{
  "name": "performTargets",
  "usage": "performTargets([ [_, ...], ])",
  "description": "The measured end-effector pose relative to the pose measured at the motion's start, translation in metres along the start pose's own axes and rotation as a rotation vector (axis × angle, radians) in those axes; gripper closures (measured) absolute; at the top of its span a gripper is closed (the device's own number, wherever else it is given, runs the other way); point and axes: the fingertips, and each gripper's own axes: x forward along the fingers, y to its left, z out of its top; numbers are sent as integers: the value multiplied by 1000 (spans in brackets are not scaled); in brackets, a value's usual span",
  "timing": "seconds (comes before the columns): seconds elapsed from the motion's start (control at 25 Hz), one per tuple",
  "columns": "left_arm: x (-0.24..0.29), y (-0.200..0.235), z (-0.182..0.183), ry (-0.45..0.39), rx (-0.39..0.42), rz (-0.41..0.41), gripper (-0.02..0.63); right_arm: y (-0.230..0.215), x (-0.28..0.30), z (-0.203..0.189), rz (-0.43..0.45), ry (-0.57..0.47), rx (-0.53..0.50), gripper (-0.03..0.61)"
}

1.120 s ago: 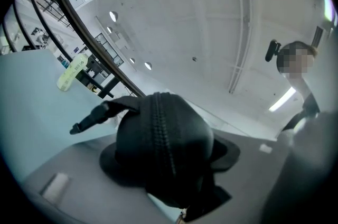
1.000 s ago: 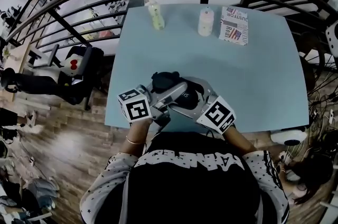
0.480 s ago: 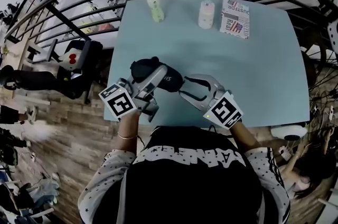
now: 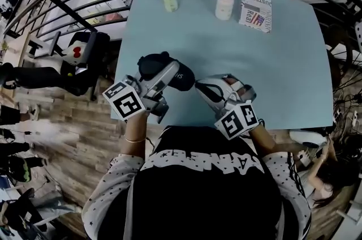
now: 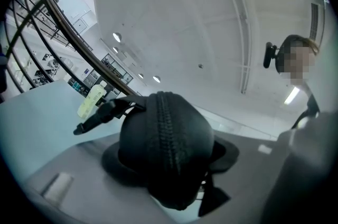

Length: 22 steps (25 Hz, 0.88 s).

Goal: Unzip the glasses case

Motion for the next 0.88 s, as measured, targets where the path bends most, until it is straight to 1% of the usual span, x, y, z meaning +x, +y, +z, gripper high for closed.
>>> performTargets([
  [0.08, -1, 2, -1, 1, -7, 1, 614, 1, 0, -2, -2, -5, 5, 548],
  [0.24, -4, 3, -1, -5, -15, 0, 614, 1, 1, -7, -9, -8, 51, 546],
  [0.36, -4, 1, 0, -8, -14, -5, 614, 2, 2, -15, -8, 5, 107, 546],
  [0.48, -3, -3, -2, 1, -12, -13, 614, 3, 3, -15, 4, -6, 180, 545],
  [0.64, -2, -6, -4, 11, -8, -18, 614, 10, 6, -11, 31, -6, 200, 511],
  [0.8, -1, -8, -7, 21, -2, -24, 614, 13, 8, -12, 30, -11, 228, 511],
  [0.84, -1, -8, -8, 23, 0, -23, 614, 12, 8, -13, 23, -13, 233, 518],
  [0.88, -1, -8, -9, 25, 3, -23, 614, 11, 8, -13, 16, -14, 236, 544],
])
